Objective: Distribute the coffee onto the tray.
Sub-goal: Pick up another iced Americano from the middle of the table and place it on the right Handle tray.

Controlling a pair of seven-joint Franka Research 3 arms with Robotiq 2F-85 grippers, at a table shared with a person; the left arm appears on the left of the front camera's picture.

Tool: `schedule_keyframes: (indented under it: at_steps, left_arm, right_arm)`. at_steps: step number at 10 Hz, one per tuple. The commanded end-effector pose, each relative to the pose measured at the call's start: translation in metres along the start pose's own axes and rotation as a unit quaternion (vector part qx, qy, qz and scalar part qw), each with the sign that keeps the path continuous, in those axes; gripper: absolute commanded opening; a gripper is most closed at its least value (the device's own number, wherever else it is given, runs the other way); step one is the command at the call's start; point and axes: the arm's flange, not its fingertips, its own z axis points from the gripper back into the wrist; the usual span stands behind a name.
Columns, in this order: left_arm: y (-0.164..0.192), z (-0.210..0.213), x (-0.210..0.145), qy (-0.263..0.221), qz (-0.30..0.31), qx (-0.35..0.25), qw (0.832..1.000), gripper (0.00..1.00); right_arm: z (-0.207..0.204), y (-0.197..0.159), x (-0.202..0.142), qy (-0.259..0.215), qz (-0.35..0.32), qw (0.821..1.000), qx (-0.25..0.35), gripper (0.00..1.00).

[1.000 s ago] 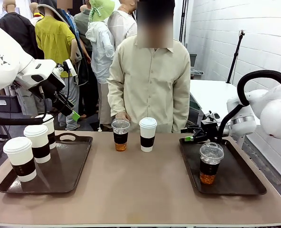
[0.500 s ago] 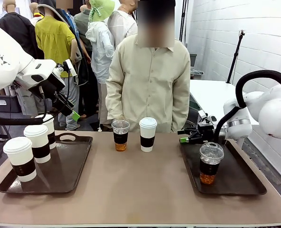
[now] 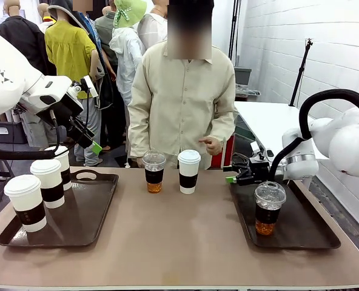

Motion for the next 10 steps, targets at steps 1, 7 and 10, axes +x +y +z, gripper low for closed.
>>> schedule_keyframes:
  at_steps: [1,7,10]
  left_arm:
    - [0.001,0.0001,-0.001,-0.004,0.001,-0.004,1.0,1.0]
    - [0.001,0.0001,-0.001,-0.004,0.001,-0.004,1.0,1.0]
    - [0.001,0.0001,-0.001,-0.004,0.001,-0.004,1.0,1.0]
  right_arm:
    - [0.0008,-0.0014,0.0025,0.0,0.003,1.0,-0.001,1.0]
    - [0.0008,-0.0014,0.0025,0.0,0.003,1.0,-0.001,1.0]
    - [0.0008,-0.0014,0.0025,0.0,0.003,1.0,-0.001,1.0]
